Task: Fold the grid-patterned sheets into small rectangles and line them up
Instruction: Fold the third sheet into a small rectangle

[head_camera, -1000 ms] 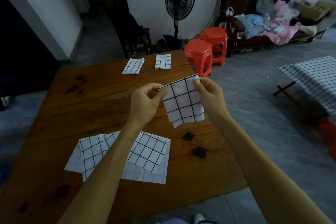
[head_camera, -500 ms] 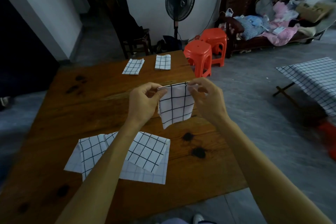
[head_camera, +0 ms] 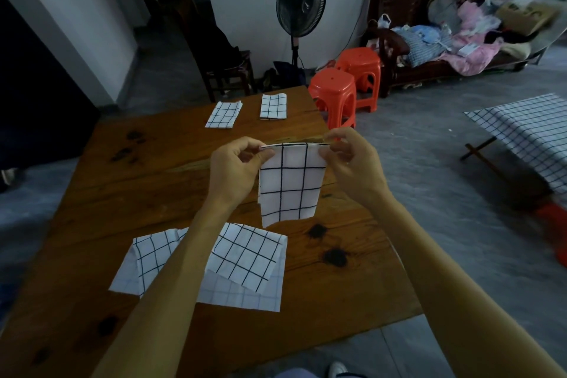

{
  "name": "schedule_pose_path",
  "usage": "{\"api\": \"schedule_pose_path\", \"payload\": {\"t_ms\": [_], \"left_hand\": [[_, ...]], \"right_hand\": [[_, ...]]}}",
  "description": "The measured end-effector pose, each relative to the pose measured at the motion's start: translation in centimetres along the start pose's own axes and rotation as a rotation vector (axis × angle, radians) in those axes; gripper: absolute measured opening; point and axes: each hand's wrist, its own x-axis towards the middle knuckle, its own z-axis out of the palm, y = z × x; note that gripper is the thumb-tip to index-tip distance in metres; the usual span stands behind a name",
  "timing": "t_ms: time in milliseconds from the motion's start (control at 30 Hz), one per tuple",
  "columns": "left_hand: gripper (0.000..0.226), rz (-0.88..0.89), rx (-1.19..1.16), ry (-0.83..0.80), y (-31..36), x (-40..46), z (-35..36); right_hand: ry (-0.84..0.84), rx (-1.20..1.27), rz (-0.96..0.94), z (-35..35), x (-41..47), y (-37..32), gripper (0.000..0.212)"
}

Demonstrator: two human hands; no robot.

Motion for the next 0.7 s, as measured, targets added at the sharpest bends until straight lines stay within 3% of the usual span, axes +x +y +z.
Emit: {"api": "schedule_pose_path", "payload": {"t_ms": [67, 367, 500, 700], "left_hand": [[0.006, -0.016, -0.012, 0.0, -0.1, -0.1, 0.0], [0.009, -0.039, -0.073, -0.018, 0.1, -0.5, 0.0], [0.009, -0.031, -0.091, -0.01, -0.2, -0.6, 0.3], [0.005, -0.043, -0.105, -0.004, -0.4, -0.8, 0.5]], "right_hand": [[0.012, 0.05, 0.03, 0.1, -0.1, 0.0, 0.025], [0.047, 0.244, 0.207, 0.6, 0.0, 0.6, 0.013], [0.053, 0.259, 0.26, 0.8, 0.0, 1.0, 0.02], [0.054, 0.224, 0.239, 0.8, -0.4, 0.9, 0.014]]}}
